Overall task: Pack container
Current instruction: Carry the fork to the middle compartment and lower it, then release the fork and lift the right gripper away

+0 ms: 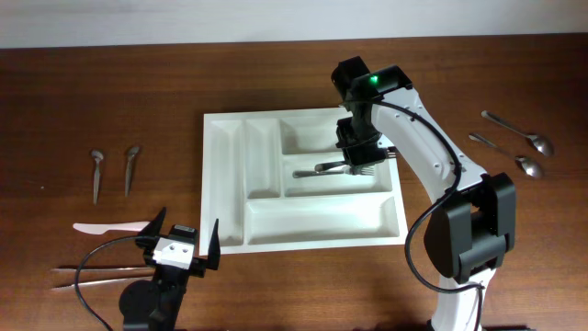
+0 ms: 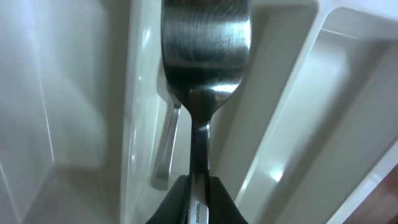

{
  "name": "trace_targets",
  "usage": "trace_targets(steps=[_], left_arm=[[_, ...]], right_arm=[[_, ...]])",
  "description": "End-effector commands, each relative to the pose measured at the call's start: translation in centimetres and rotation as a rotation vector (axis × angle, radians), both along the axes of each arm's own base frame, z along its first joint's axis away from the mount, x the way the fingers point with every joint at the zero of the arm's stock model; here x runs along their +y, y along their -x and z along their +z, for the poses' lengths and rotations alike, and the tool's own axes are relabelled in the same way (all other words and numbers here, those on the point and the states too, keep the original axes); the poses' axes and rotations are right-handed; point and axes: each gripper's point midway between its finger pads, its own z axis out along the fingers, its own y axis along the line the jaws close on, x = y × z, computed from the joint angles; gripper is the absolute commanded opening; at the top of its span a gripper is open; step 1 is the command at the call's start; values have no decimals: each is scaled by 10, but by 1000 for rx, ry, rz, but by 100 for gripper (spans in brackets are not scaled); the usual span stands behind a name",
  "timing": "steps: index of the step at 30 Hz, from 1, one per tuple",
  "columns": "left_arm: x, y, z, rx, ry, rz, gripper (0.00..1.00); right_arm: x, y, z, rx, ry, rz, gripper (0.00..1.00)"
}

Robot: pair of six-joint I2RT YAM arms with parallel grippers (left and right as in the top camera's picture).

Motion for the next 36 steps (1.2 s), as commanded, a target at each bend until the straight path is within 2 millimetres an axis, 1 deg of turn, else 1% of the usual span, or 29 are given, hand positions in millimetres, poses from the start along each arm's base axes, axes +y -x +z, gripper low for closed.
trace_targets(steps=[1, 8, 12, 18, 24, 26, 27, 30, 33, 34, 35, 36], left_arm=[[2, 0, -1, -7, -17, 9, 99], [2, 0, -1, -7, -17, 9, 99], [2, 0, -1, -7, -17, 9, 99], [2, 0, -1, -7, -16, 9, 99], [2, 0, -1, -7, -17, 9, 99], [2, 0, -1, -7, -17, 9, 99], [2, 0, -1, -7, -17, 9, 99], [2, 0, -1, -7, -17, 9, 99], [2, 0, -1, -7, -17, 9, 99], [2, 0, -1, -7, -17, 9, 99], [2, 0, -1, -7, -17, 8, 99], [2, 0, -1, -7, -17, 9, 99]], right_arm=[[6, 3, -3, 18, -20, -13, 11], [13, 3, -8, 27, -34, -5, 12], [14, 0, -8, 13, -31, 0, 17], [9, -1, -9, 2, -3, 4, 22], [4, -4, -9, -9, 21, 1, 35], [-4, -8, -9, -23, 52, -3, 43], [-12, -11, -8, -34, 75, 4, 50], [-41, -22, -6, -55, 115, 16, 72], [-84, -37, 0, -69, 118, -3, 89], [-104, -42, 2, -73, 120, -27, 95], [-120, -45, 3, -79, 121, -51, 99], [-143, -48, 4, -85, 122, -94, 99]])
